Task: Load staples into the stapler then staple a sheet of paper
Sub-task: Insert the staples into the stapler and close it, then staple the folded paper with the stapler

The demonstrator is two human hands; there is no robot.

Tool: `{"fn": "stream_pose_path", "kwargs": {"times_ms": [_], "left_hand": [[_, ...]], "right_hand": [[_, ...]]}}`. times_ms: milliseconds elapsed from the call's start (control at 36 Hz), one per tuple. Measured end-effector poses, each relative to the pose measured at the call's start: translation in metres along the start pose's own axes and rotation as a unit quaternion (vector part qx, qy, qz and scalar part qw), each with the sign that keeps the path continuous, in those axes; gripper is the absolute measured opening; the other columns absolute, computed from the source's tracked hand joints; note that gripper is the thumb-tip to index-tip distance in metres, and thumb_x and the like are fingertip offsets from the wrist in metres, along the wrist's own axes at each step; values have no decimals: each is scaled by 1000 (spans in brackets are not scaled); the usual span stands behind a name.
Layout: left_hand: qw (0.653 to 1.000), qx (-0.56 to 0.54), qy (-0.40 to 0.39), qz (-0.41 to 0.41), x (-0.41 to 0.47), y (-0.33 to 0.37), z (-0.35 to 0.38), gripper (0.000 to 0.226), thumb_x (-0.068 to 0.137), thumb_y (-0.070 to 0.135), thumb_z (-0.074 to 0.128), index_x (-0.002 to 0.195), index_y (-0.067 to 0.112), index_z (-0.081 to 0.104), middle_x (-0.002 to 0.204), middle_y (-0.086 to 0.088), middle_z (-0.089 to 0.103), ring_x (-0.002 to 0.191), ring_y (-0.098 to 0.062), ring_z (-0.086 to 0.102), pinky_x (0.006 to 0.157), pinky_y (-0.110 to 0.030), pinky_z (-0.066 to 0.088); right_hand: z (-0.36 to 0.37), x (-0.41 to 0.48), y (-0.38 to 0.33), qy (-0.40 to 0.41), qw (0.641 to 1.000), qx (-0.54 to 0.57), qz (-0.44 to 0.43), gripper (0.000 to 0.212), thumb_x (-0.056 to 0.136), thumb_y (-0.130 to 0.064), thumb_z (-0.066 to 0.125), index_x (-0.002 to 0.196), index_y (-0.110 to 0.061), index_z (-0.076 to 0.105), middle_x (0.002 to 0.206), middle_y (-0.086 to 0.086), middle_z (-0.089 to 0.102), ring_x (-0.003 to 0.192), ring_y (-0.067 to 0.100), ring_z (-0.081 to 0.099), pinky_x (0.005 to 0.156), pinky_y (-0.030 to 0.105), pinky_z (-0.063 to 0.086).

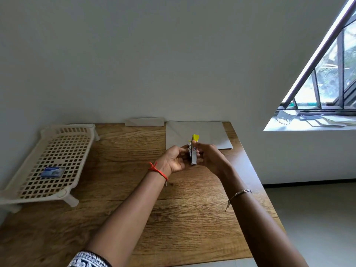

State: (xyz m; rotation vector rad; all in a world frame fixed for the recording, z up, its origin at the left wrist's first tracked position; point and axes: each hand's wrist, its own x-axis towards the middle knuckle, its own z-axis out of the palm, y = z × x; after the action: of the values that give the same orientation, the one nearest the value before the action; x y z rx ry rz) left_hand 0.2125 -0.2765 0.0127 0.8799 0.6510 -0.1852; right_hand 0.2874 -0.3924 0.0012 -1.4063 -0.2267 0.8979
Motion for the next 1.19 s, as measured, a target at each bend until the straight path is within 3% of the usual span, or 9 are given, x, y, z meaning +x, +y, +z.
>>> {"fn": "stream_pose_path", "kwargs": {"times_ms": [111, 167, 306, 500, 611, 833, 944, 1083, 1194], "left_hand": [[999, 37, 14, -4, 0, 2, -4, 27, 97, 11, 40, 79, 5, 60, 52, -10, 70, 61, -23, 68, 72, -36, 50], [998, 54, 25, -2, 1, 2, -8, 23, 96, 12, 43, 80, 9, 60, 51, -9, 70, 55, -22, 69, 74, -38, 50], [996, 71, 52, -17, 2, -4, -23, 22, 94, 6, 43, 81, 11, 60, 48, -9, 69, 42, -19, 67, 86, -40, 47], [995, 39, 83, -36, 5, -1, -37, 18, 93, 3, 46, 82, 6, 60, 69, -9, 67, 72, -21, 60, 88, -40, 46], [995, 28, 92, -32, 6, 6, -47, 16, 92, 4, 48, 82, 5, 59, 50, -6, 69, 71, -20, 59, 89, -39, 46], [994, -6, 110, 0, 8, 35, -69, 22, 94, 3, 44, 79, 6, 60, 44, -4, 67, 67, -19, 60, 70, -33, 48], [993, -15, 118, 16, 12, 51, -82, 22, 94, 4, 45, 77, 4, 60, 44, -4, 66, 46, -16, 65, 67, -31, 49], [992, -45, 118, 26, 28, 70, -98, 21, 94, 3, 46, 76, 3, 58, 43, -4, 66, 59, -18, 63, 87, -33, 50], [992, -57, 111, 25, 42, 83, -110, 20, 94, 5, 46, 79, 6, 58, 43, -3, 66, 56, -18, 65, 87, -33, 49]], "right_hand": [[-5, -1, 4, -37, 999, 26, 15, 27, 89, -33, 53, 92, -10, 68, 76, 5, 66, 67, 16, 63, 63, 26, 51], [-8, -1, 6, -40, 998, 38, 22, 30, 91, -32, 50, 96, -8, 68, 79, 5, 72, 71, 17, 68, 62, 28, 55], [-8, -1, 12, 18, 998, 34, 52, 19, 91, -22, 52, 86, -7, 61, 73, 8, 63, 66, 19, 62, 59, 34, 52], [-4, 2, 20, 25, 992, 25, 124, 13, 90, -2, 48, 79, -5, 52, 73, 10, 52, 65, 20, 54, 62, 31, 47], [5, 8, 14, 29, 991, 32, 129, 16, 87, 9, 45, 76, -1, 49, 70, 13, 48, 66, 21, 51, 63, 32, 44], [34, 42, -8, 32, 989, 92, 110, 20, 90, 8, 44, 74, -3, 51, 72, 10, 50, 67, 18, 51, 66, 28, 45], [47, 67, -19, 33, 985, 98, 141, 17, 90, 1, 48, 74, -1, 54, 64, 11, 58, 52, 17, 60, 58, 27, 48], [65, 104, -23, 110, 987, 60, 103, 18, 87, 4, 52, 69, 2, 56, 45, 7, 63, 37, 10, 59, 43, 21, 48], [77, 133, -24, 167, 982, 53, 70, 21, 80, 11, 56, 60, 4, 53, 62, 17, 54, 28, 11, 53, 38, 20, 45]]}}
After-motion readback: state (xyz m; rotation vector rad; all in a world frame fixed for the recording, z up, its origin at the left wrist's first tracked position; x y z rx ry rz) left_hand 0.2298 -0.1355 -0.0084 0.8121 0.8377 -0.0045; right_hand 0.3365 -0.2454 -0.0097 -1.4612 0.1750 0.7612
